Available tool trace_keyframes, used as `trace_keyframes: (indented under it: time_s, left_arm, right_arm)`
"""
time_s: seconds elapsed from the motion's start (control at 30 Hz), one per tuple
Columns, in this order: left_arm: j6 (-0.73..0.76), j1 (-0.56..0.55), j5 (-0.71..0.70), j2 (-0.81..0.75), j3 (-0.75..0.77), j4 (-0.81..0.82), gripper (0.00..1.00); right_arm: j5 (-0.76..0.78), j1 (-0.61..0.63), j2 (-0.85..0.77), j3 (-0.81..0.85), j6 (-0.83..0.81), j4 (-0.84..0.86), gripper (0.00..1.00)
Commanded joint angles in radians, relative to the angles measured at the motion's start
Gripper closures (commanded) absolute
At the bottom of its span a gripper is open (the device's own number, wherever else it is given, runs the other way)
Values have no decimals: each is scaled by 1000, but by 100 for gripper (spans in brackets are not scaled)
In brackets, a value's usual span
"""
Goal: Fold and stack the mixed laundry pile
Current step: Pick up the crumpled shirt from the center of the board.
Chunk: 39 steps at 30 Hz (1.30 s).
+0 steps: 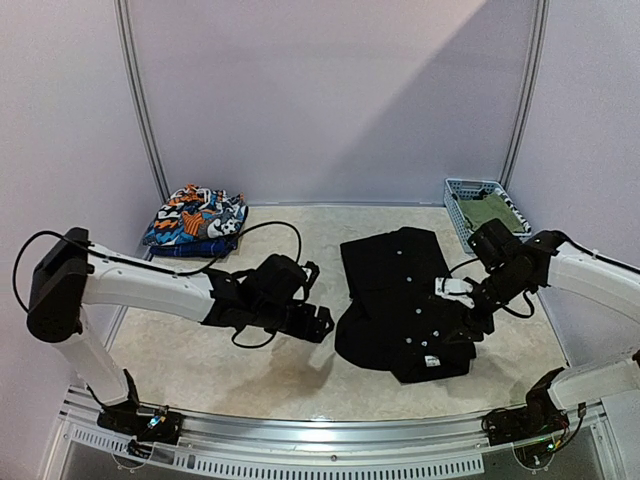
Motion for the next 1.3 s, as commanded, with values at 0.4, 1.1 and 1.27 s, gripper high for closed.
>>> trace_keyframes:
  time_s: [0.4, 1.1, 1.27]
  left_arm:
    - [-224, 22, -231, -161, -82, -73, 14]
    - [-243, 58, -529, -661, -225, -361, 12]
    - [-233, 60, -515, -645, -231, -341, 12]
  right_arm:
    - [206, 546, 236, 81, 120, 321, 44]
    - [501, 593, 846, 480, 492, 285, 51]
    - [556, 588, 912, 504, 495, 273, 91]
